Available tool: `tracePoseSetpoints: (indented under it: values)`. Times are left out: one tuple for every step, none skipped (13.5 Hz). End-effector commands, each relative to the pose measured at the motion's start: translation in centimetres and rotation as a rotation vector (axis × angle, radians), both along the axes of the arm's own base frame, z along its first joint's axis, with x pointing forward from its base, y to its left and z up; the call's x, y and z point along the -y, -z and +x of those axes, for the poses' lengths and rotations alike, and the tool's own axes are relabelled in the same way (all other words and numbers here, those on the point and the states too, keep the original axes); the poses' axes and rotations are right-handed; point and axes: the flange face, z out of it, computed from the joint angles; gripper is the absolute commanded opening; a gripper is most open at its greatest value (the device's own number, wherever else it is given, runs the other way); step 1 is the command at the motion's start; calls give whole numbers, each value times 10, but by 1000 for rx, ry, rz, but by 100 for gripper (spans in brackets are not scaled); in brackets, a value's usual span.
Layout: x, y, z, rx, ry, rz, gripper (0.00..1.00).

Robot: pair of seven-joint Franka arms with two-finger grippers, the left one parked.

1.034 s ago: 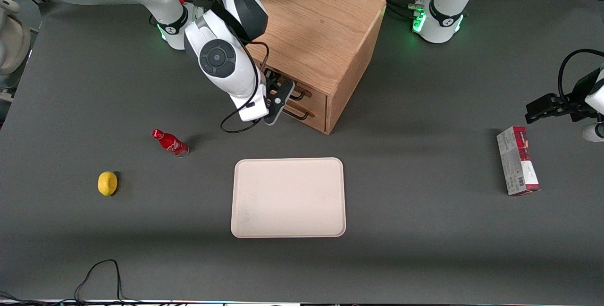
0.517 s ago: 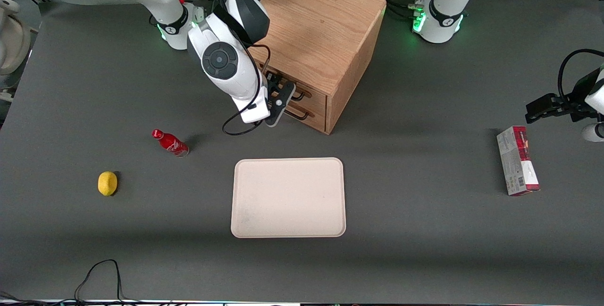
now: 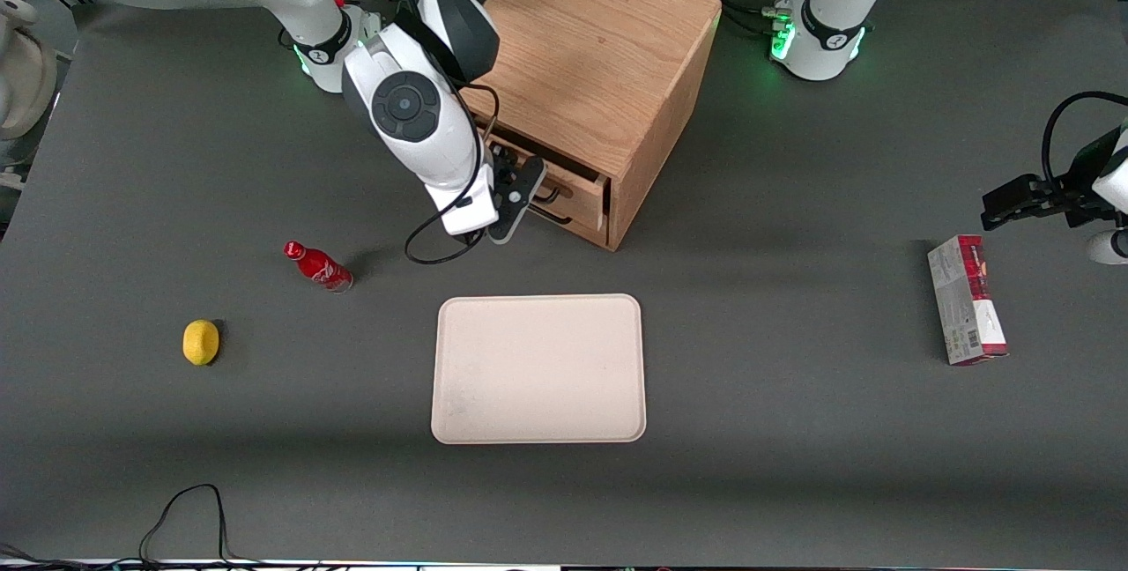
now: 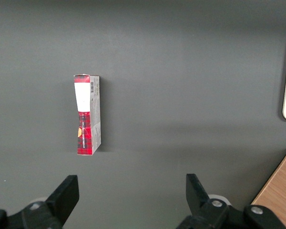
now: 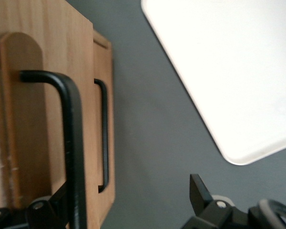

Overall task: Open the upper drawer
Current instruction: 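Pull the handle outward with the right gripper, sliding the drawer open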

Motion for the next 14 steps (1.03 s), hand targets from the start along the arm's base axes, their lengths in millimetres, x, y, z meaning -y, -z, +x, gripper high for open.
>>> tracePoseSetpoints:
  values:
    - [12, -7, 19, 32, -9, 2, 100]
    - [18, -7, 24, 32, 4, 3, 100]
    - [18, -9, 25, 38, 5, 5, 100]
    - [18, -3, 27, 34, 4, -1, 100]
    - [17, 4, 30, 37, 2, -10, 100]
    - [16, 9, 34, 52, -4, -21, 100]
    - [15, 11, 35, 62, -8, -25, 100]
    - [15, 10, 38, 68, -8, -23, 100]
    - [16, 9, 43, 73, -3, -23, 100]
    - [16, 6, 46, 80, 0, -19, 100]
    - [22, 3, 53, 87, 5, -15, 100]
    - [28, 0, 60, 95, -10, -9, 100]
    - [37, -2, 67, 98, -10, -6, 100]
    - [41, -5, 71, 102, -3, -4, 100]
